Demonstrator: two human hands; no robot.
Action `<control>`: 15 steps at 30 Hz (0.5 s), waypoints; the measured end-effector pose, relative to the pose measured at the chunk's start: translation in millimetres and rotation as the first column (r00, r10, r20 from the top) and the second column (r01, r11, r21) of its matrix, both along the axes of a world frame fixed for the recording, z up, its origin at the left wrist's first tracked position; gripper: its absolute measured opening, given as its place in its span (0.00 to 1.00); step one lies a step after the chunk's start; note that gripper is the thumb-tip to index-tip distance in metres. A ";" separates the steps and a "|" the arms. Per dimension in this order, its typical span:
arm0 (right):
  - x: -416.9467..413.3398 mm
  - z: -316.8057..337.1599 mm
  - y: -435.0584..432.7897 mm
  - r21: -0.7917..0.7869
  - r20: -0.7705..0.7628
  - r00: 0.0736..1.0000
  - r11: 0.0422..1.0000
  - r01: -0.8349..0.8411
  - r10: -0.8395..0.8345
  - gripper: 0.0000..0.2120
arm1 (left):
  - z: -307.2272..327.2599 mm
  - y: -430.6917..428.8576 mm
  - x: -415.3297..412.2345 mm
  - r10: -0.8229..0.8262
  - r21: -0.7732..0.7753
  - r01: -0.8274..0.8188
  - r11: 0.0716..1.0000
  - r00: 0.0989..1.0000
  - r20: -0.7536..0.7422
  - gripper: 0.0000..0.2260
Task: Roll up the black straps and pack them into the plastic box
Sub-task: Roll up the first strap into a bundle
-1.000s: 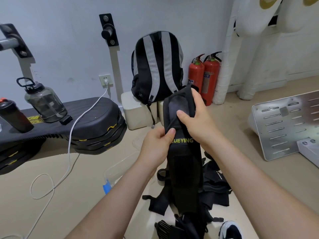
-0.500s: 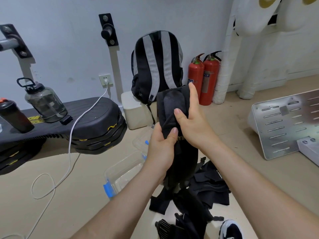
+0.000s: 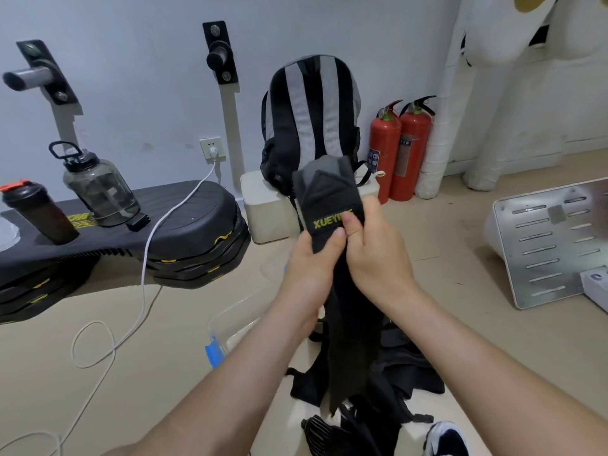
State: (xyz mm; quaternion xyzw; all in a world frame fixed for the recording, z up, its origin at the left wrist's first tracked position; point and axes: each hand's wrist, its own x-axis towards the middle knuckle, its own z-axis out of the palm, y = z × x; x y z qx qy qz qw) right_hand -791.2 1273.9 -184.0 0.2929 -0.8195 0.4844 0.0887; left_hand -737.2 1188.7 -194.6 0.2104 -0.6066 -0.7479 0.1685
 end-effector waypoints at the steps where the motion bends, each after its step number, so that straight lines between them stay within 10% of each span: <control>1: -0.6 0.9 0.4 -0.035 0.010 1.000 0.999 0.020 -0.019 0.09 | -1.3 6.8 2.1 0.006 -0.007 -0.006 1.000 1.000 0.002 0.09; 6: -2.7 -7.3 -3.2 -0.183 0.482 0.862 0.980 -0.078 0.159 0.13 | 8.5 0.5 0.1 0.277 -0.319 -0.287 0.903 0.958 -0.079 0.04; 12: 9.5 -14.6 -5.0 -0.049 0.137 0.989 0.998 -0.049 0.056 0.10 | 0.3 -5.1 -3.9 0.212 -0.122 -0.214 0.969 0.977 -0.027 0.05; 15: 1.3 -8.7 -3.2 -0.054 0.248 0.967 0.996 0.072 -0.056 0.13 | -9.2 5.0 1.2 0.054 -0.104 -0.048 0.993 0.997 0.056 0.09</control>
